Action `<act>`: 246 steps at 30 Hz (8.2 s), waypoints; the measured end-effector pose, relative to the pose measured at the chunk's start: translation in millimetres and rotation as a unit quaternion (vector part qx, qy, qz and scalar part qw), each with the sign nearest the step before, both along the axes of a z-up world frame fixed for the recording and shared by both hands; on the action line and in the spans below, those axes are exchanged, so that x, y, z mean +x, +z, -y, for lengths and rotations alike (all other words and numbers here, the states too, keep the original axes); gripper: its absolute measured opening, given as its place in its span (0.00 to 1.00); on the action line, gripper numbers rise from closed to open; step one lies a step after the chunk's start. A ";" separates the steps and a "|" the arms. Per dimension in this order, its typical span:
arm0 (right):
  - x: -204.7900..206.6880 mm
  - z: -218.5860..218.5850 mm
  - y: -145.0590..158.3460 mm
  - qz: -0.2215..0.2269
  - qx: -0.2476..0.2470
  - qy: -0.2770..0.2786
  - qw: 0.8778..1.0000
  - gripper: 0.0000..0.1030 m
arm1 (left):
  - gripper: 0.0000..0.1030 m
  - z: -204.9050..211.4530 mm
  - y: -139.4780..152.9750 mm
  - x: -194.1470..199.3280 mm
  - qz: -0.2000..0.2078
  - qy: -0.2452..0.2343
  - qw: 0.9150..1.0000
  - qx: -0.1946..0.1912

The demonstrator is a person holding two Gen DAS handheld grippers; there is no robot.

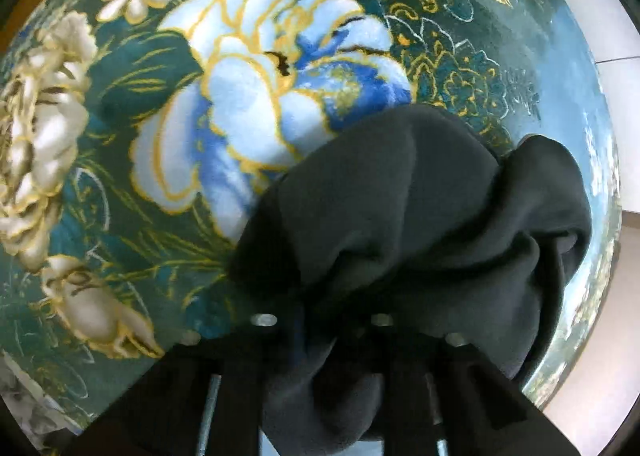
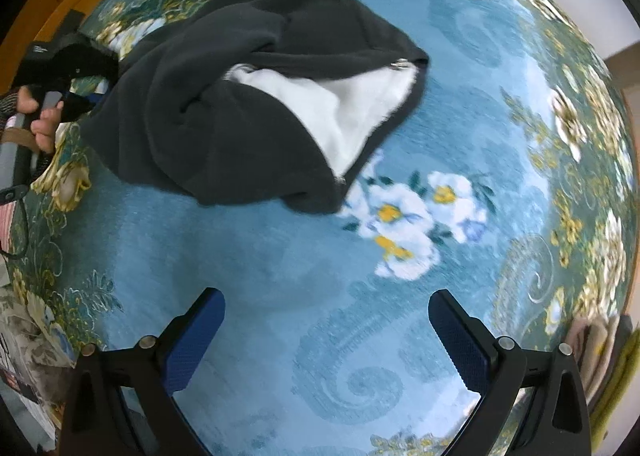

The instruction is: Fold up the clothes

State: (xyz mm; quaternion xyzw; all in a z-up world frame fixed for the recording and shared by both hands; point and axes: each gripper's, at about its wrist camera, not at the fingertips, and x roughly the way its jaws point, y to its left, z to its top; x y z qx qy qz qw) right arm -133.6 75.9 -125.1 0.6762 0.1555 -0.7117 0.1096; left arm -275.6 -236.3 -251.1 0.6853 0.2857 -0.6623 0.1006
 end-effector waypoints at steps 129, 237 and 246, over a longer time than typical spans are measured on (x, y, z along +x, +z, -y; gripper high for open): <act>36.1 -233.1 15.1 -0.087 -0.115 -0.082 0.986 0.72 | 0.39 -386.6 66.0 68.1 0.063 -0.209 0.949 0.225; 100.7 -273.4 86.1 -0.092 -0.120 -0.206 0.967 0.06 | 0.07 -181.1 182.1 172.0 -0.047 -0.098 0.979 0.171; 17.6 -280.9 41.4 -0.039 -0.109 -0.236 0.965 0.06 | 0.07 -196.9 154.7 87.1 -0.046 -0.081 0.982 0.167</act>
